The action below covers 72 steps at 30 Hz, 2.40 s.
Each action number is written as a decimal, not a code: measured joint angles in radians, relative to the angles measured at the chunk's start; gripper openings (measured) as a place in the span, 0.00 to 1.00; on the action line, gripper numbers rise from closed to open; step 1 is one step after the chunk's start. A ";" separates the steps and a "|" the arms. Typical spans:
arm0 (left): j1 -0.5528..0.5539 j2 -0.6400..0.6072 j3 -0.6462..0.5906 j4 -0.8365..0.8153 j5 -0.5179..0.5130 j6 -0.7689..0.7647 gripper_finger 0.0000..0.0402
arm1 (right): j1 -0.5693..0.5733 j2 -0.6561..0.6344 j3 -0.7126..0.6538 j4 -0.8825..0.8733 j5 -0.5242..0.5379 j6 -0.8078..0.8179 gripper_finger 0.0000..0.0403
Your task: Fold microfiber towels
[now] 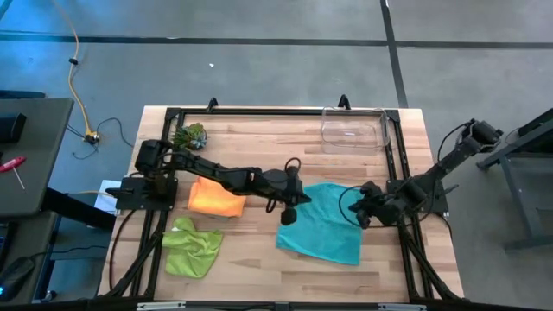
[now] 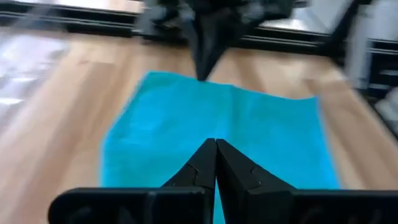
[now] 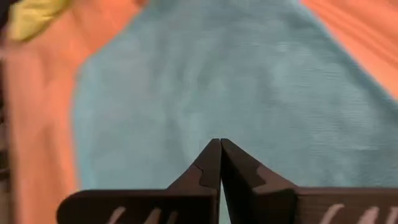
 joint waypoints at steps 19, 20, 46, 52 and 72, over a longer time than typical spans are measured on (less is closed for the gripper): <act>-0.100 0.207 0.000 -0.043 -0.175 -0.343 0.00 | -0.364 0.360 0.001 0.290 -0.052 -0.192 0.00; -0.111 0.219 0.000 -0.047 -0.173 -0.366 0.00 | -0.367 0.385 0.009 0.295 -0.062 -0.181 0.00; -0.091 0.017 0.013 -0.099 -0.111 -0.191 0.00 | -0.289 0.285 0.147 0.078 -0.104 -0.391 0.00; -0.066 -0.019 -0.113 0.078 -0.102 -0.247 0.00 | -0.242 0.133 0.003 0.317 -0.101 -0.313 0.00; -0.060 -0.184 -0.334 0.057 -0.091 -0.304 0.00 | -0.441 0.257 0.133 0.255 -0.265 -0.501 0.01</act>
